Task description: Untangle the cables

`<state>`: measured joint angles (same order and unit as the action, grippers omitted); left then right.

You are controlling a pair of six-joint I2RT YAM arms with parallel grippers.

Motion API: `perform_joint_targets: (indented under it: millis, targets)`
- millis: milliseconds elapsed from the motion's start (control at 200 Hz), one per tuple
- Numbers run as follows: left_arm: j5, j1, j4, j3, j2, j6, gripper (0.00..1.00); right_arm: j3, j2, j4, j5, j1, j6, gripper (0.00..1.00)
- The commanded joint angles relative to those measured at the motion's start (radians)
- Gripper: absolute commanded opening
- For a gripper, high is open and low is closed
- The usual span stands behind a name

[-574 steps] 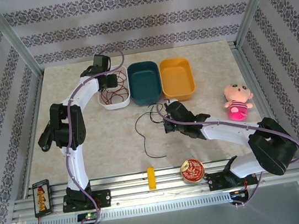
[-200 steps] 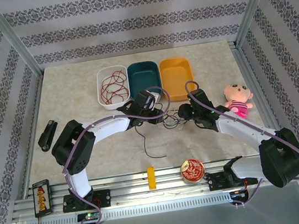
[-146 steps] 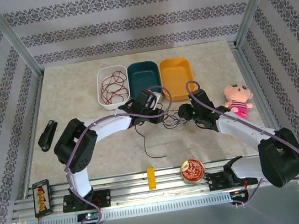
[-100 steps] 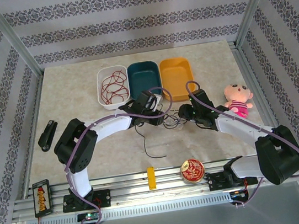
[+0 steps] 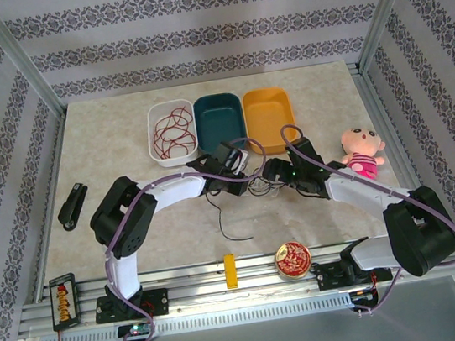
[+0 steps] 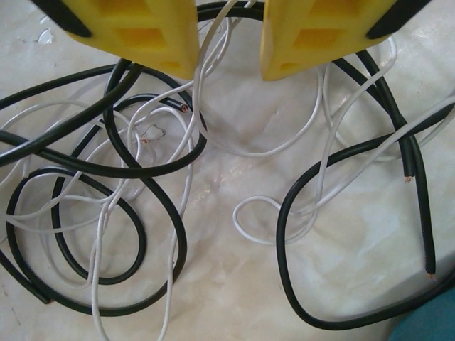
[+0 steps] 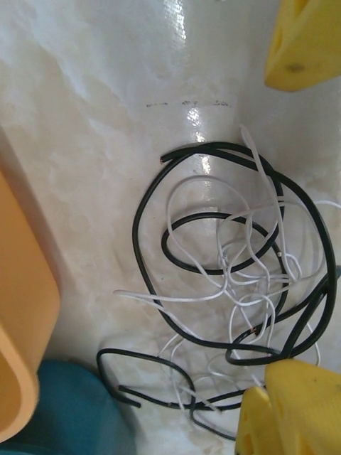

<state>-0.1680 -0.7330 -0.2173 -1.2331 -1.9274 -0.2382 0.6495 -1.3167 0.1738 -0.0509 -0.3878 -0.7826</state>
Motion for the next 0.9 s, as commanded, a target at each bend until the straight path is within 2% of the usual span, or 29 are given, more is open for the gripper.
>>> perform_joint_targets:
  millis: [0,135,200,510,899]
  targets:
    - [0.021,-0.013,-0.035,-0.021,-0.001,0.014,0.23,-0.013,-0.014,-0.012,0.007,0.009,-0.003,0.98]
    - [0.033,-0.013,-0.045,-0.022,0.012,0.01,0.06,-0.007,-0.04,-0.009,0.001,0.008,-0.004,0.98]
    - [0.045,-0.013,-0.05,-0.02,0.03,0.008,0.01,0.0,-0.057,0.001,0.001,0.008,-0.003,0.98]
    - [0.073,-0.013,-0.045,0.028,0.22,-0.013,0.0,0.03,-0.074,0.009,0.021,-0.027,0.026,0.98]
    - [0.089,-0.013,-0.035,0.06,0.451,-0.018,0.0,0.105,-0.081,0.012,0.105,-0.113,0.089,0.98]
